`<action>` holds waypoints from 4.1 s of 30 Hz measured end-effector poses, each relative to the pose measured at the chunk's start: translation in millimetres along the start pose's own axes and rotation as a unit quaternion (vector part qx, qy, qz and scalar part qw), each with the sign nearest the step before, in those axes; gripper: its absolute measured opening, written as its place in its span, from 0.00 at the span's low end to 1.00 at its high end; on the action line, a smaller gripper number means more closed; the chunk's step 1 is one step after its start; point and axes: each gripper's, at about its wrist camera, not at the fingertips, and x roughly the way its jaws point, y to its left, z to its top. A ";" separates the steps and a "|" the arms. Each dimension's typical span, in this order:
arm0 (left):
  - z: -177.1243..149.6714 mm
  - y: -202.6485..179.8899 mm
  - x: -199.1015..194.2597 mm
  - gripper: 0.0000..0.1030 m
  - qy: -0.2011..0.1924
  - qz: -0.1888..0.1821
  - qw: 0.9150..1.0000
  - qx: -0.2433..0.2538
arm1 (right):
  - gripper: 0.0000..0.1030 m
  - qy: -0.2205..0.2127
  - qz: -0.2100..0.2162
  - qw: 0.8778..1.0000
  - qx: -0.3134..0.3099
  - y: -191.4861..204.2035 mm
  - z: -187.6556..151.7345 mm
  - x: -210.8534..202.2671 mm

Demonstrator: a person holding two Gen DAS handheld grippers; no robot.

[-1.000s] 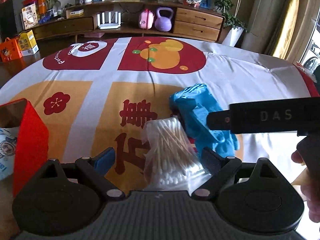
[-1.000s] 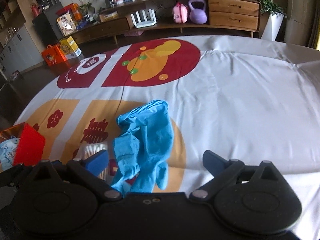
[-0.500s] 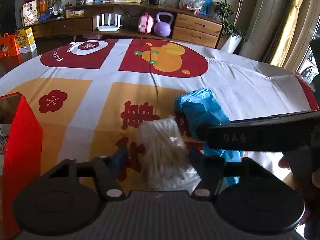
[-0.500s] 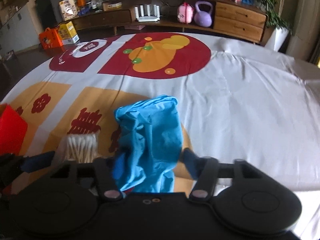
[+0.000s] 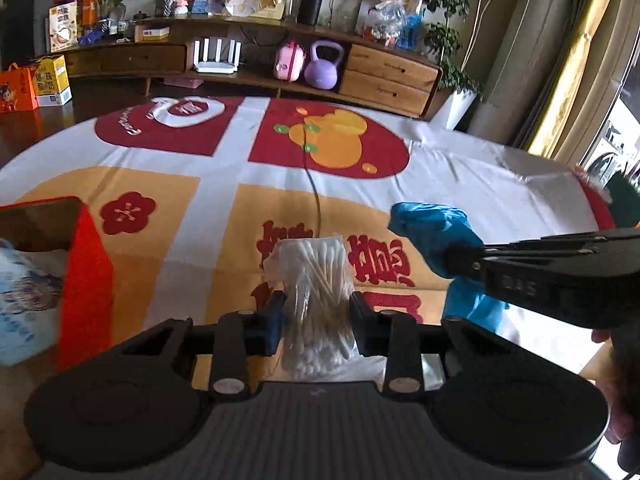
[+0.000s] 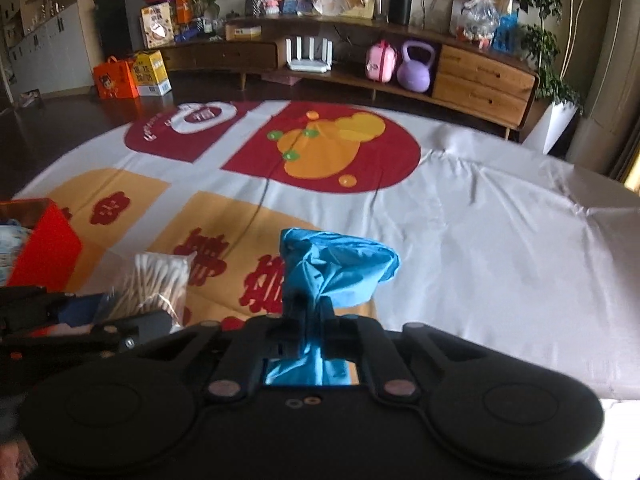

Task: Organize soft objects
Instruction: 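Grasp the blue gloves with the right tool while the left tool grasps the cotton swab bag, then carry the gloves and swab bag into the red box and open both tools, then withdraw both tools toward the white cloth and brown fuzzy item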

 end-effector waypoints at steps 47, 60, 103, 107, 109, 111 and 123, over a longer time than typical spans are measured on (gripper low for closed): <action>-20.6 202.0 -129.4 0.33 0.005 0.083 0.993 -0.081 | 0.05 -0.003 0.161 0.984 -0.081 231.9 24.0 -44.6; -25.6 205.6 -106.8 0.33 0.033 0.081 0.994 -0.067 | 0.12 0.039 0.154 0.982 -0.103 241.6 6.6 -14.7; -40.8 93.4 -174.9 0.83 -0.030 0.040 0.998 -0.039 | 1.00 -0.028 0.149 0.988 -0.029 124.0 -43.7 -138.4; -42.7 76.8 -166.5 0.89 -0.030 0.025 0.999 -0.035 | 1.00 -0.023 0.134 0.991 -0.012 99.0 -49.9 -137.5; -44.7 67.2 -161.3 0.90 -0.032 0.014 0.999 -0.032 | 1.00 -0.023 0.121 0.992 -0.002 82.4 -53.3 -136.4; -45.2 57.9 -156.2 0.91 -0.031 0.006 0.999 -0.027 | 1.00 -0.020 0.109 0.994 0.013 64.0 -56.0 -133.0; -52.7 13.8 -119.9 0.91 -0.005 -0.006 1.000 0.022 | 1.00 -0.005 0.060 0.996 0.073 0.0 -68.9 -108.2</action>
